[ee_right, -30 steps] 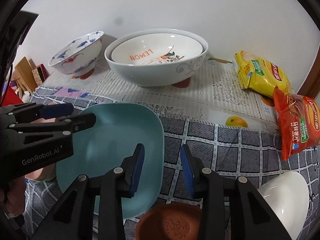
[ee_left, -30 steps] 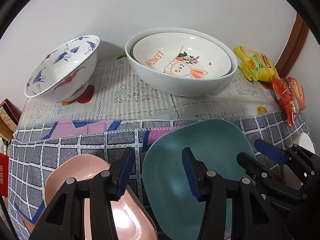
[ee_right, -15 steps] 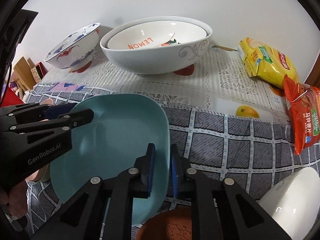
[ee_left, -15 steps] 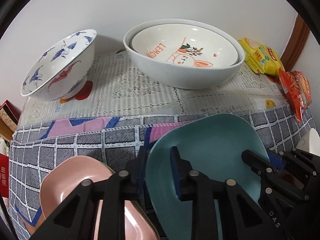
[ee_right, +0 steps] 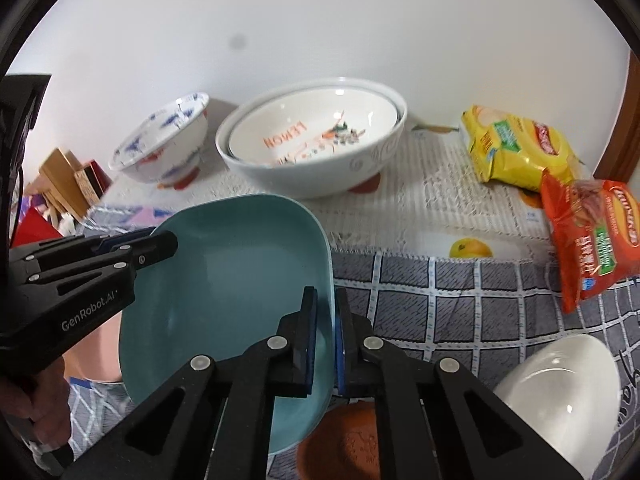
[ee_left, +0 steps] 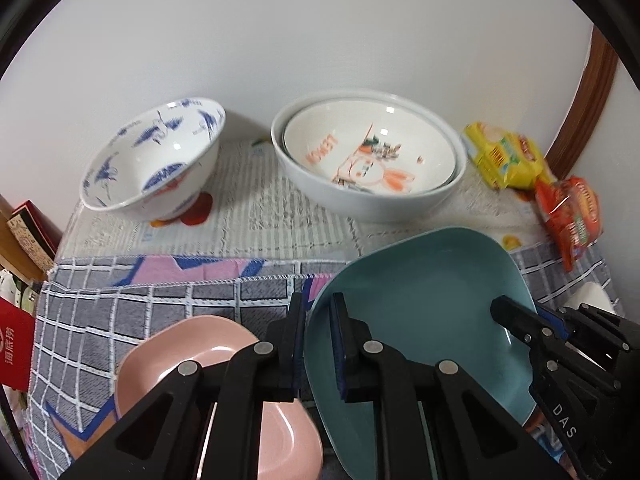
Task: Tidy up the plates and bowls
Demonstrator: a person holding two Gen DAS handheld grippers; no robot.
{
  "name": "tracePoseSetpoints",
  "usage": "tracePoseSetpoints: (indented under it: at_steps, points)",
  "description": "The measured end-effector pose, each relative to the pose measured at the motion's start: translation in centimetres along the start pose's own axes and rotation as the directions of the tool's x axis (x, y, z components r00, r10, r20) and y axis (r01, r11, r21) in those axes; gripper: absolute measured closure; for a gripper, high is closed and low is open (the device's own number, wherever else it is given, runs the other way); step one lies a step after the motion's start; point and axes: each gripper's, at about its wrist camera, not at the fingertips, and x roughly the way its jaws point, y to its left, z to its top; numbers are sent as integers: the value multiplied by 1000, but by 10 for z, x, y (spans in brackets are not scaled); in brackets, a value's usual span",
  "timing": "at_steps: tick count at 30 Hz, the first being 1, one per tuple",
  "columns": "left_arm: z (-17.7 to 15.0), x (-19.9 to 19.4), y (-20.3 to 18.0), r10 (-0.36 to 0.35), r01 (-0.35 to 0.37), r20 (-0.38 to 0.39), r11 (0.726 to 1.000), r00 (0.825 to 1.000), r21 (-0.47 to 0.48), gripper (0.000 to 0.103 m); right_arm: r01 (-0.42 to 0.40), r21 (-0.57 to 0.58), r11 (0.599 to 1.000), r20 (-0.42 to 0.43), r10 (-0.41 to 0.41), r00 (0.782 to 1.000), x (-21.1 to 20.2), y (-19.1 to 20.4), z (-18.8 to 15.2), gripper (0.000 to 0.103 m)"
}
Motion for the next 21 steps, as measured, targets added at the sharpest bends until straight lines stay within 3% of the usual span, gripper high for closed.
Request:
tracePoseSetpoints:
  at_steps: [21]
  points:
    - [-24,-107,23,13,-9,97,999,995,-43,91,-57,26,998,104,54,993,-102,44,-10,98]
